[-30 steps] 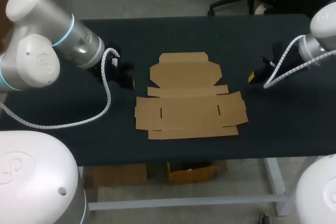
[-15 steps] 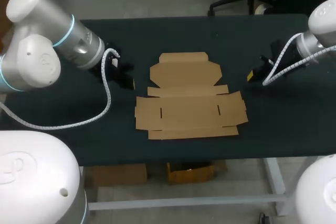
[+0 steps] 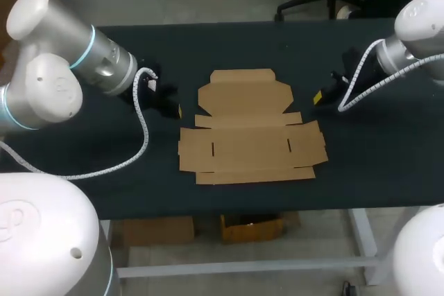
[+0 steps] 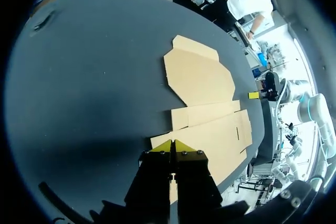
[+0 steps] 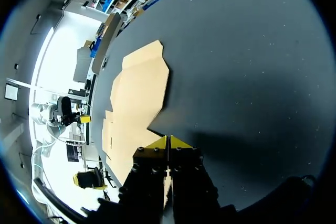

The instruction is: Assemble the packaging by folding the flat box into shape, placing the metal phone stand inside, and closing the box properly

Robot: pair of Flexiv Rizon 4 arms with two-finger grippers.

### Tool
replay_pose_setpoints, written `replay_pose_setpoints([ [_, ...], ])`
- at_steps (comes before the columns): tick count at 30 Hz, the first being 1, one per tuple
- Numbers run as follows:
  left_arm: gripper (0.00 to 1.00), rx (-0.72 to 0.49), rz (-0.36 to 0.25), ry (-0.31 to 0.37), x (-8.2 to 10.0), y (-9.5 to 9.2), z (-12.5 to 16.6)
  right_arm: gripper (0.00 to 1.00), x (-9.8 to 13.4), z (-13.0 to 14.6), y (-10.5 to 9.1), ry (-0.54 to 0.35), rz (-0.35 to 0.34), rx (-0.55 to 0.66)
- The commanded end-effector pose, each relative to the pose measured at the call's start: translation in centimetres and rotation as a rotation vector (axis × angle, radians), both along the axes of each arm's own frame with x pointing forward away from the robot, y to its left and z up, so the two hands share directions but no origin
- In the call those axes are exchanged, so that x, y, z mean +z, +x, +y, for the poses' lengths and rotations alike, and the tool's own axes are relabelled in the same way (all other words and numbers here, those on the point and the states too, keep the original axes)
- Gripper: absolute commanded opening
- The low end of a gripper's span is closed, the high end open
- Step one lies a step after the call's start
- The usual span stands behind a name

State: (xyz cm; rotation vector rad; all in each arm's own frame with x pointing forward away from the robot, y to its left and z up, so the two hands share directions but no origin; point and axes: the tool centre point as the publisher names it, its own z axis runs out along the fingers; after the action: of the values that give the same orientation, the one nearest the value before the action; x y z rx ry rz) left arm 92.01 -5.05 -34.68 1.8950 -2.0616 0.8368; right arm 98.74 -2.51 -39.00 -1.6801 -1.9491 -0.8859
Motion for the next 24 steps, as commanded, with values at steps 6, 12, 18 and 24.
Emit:
replay_pose_setpoints([
  [6,0.00,-0.026,0.001,0.010,-1.0,1.1,-1.0,0.00,-0.5,-0.2,0.5,0.012,0.025,0.027],
  [12,0.00,-0.021,0.000,0.008,-1.6,1.9,-1.1,0.00,-0.7,0.2,-0.1,0.012,0.026,0.030],
  [18,0.00,-0.005,0.011,0.006,-2.2,2.6,-0.9,0.00,-1.2,0.2,-0.7,0.021,0.028,0.022],
  [24,0.00,0.003,0.018,0.009,-2.7,3.0,-0.8,0.00,-1.3,0.3,-1.1,0.024,0.030,0.018],
])
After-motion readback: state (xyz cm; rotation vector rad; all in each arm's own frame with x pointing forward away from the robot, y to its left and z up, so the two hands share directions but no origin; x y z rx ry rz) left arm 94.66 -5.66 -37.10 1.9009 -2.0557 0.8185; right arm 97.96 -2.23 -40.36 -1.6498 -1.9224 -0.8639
